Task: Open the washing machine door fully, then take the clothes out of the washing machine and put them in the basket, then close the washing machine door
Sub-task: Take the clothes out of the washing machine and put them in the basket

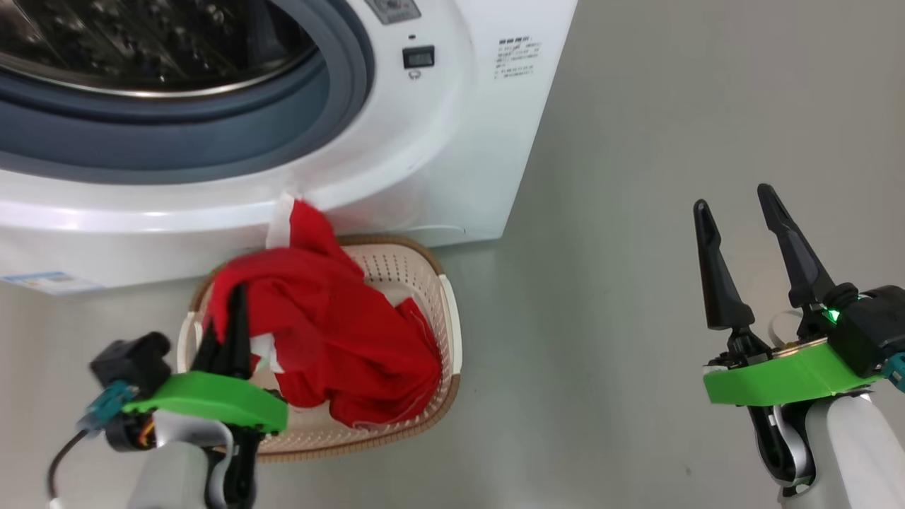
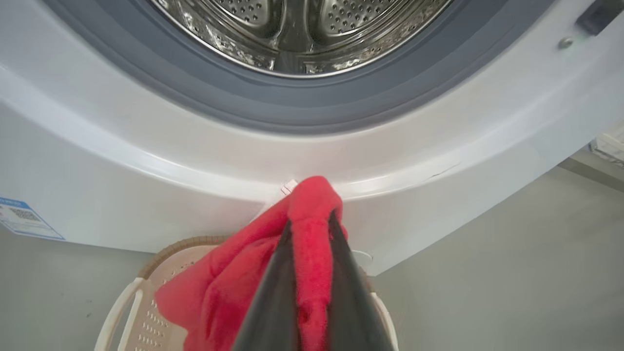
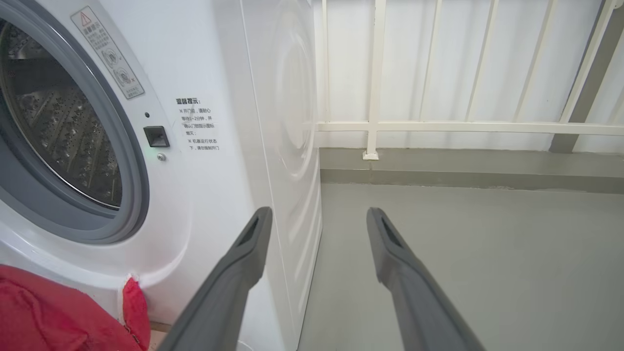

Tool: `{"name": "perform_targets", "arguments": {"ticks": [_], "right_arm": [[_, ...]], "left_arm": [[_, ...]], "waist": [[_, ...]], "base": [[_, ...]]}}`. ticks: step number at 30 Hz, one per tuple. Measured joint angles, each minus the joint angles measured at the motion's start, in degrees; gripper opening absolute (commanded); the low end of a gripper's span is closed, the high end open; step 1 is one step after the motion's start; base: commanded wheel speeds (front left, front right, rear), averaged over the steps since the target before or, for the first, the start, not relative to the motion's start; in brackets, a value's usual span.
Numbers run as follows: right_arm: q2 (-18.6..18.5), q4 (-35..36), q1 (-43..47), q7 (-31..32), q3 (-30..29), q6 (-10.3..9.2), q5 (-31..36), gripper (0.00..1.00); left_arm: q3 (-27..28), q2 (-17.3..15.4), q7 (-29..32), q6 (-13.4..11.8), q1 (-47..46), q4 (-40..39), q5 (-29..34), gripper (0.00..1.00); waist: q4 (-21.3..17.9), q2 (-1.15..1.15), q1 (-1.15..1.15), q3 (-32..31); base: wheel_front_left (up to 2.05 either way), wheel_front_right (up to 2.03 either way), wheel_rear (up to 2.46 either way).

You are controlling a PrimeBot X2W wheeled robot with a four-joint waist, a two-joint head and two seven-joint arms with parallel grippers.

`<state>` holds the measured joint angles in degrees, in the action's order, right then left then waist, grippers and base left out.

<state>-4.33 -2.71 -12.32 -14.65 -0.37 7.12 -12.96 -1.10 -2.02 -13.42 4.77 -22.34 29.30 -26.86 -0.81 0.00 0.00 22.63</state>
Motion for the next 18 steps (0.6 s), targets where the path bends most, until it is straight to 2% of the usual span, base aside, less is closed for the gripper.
{"name": "perform_targets", "arguments": {"ticks": [10,18], "right_arm": [[-0.6,0.8,-3.5,0.0,1.3,0.00,0.0,1.00],[-0.9,0.8,-5.3,0.0,1.9,0.00,0.0,1.00]], "left_arm": [[-2.2,0.3,-0.8,1.8,-9.8,20.9,-1.7,0.00],[-5.1,0.5,-0.8,2.2,-15.7,31.2,-4.6,0.00]], "waist": [[-0.2,0.00,0.00,5.1],[-0.8,0.00,0.00,8.1]], "base": [[0.00,0.00,0.00],[0.00,0.00,0.00]]}}
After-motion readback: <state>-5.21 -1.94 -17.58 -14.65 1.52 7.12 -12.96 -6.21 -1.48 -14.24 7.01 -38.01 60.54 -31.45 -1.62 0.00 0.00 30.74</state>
